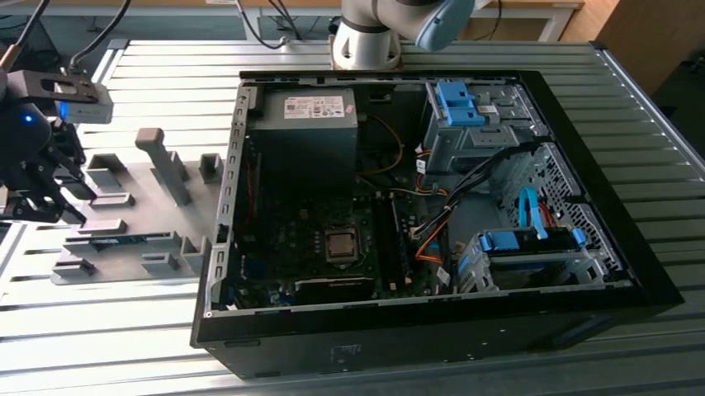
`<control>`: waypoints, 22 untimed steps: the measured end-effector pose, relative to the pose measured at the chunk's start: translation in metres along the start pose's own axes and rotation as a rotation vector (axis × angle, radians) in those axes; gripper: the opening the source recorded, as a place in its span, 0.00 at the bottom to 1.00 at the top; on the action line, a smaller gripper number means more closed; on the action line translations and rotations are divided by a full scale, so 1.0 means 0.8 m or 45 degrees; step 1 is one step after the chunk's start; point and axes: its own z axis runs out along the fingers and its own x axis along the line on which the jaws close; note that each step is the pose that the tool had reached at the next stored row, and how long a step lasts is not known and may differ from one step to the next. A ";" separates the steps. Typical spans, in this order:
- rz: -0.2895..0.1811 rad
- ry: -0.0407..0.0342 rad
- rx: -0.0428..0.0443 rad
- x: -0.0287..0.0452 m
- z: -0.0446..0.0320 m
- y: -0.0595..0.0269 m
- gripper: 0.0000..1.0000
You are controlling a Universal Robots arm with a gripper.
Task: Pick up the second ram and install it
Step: 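Pick up the second ram and move it above second insertion slot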
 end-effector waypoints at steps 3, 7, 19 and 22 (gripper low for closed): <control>0.000 0.0005 0.000 0.0012 0.0044 0.000 0.42; 0.000 0.0029 0.000 0.0022 0.0120 0.000 0.42; 0.000 0.0070 0.001 0.0031 0.0228 0.000 0.42; 0.000 0.0070 0.001 0.0033 0.0295 -0.001 0.42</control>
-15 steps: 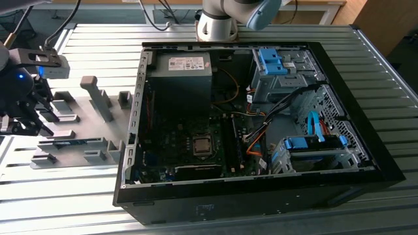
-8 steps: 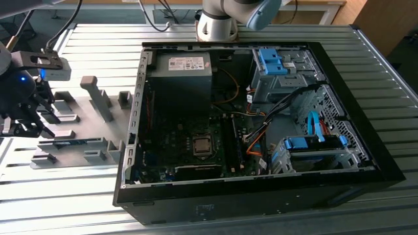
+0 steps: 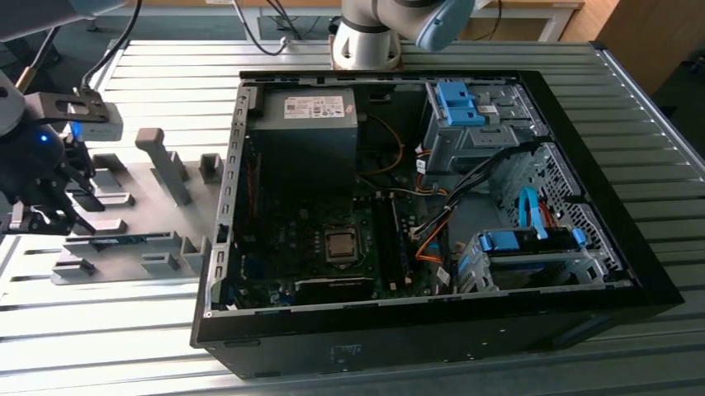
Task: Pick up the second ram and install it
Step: 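Pick up the second ram and move it above second insertion slot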
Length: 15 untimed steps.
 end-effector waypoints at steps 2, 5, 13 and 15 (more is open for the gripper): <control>0.000 -0.0001 0.000 0.0002 0.0046 0.000 0.42; 0.000 0.0001 0.000 0.0004 0.0109 0.000 0.42; 0.000 -0.0003 0.001 0.0004 0.0149 -0.001 0.42; 0.000 -0.0003 0.001 0.0005 0.0169 -0.001 0.42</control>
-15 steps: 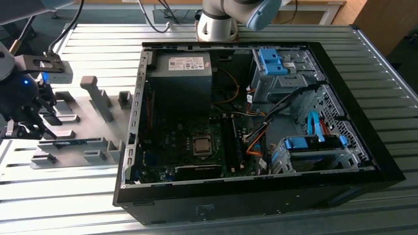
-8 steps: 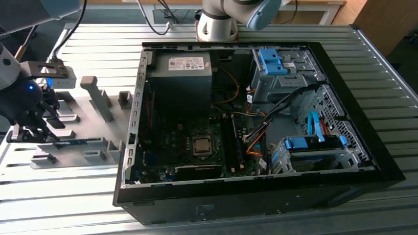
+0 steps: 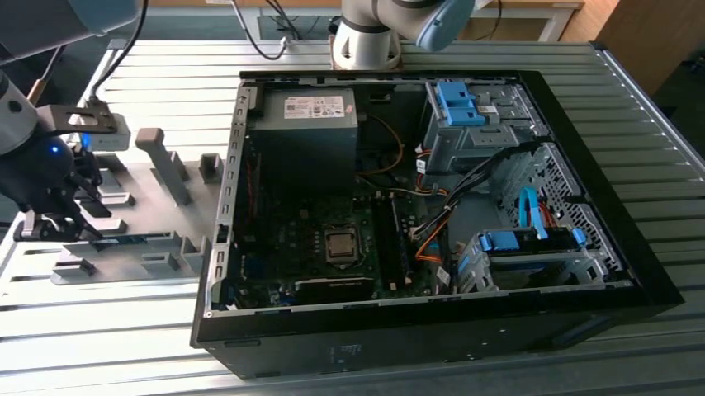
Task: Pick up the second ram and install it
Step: 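Pick up the second ram and move it above second insertion slot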
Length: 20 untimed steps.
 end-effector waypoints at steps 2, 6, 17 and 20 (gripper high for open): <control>0.000 0.0002 0.000 0.0001 0.0036 0.000 0.42; 0.000 0.0004 0.000 0.0005 0.0122 0.000 0.42; 0.000 0.0007 0.002 0.0012 0.0251 -0.001 0.42; 0.000 0.0006 0.002 0.0011 0.0252 -0.001 0.42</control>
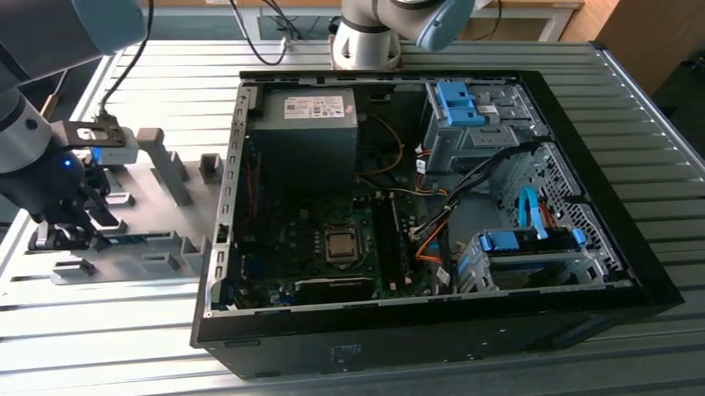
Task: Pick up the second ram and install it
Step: 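Pick up the second ram and move it above second insertion slot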
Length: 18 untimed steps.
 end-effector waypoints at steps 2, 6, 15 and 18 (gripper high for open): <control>0.000 -0.0001 0.000 0.0001 0.0003 0.000 0.40; 0.000 0.0007 0.000 0.0010 0.0019 0.000 0.33; 0.000 0.0009 0.000 0.0021 0.0087 -0.002 0.33; 0.000 0.0008 0.000 0.0021 0.0103 -0.004 0.33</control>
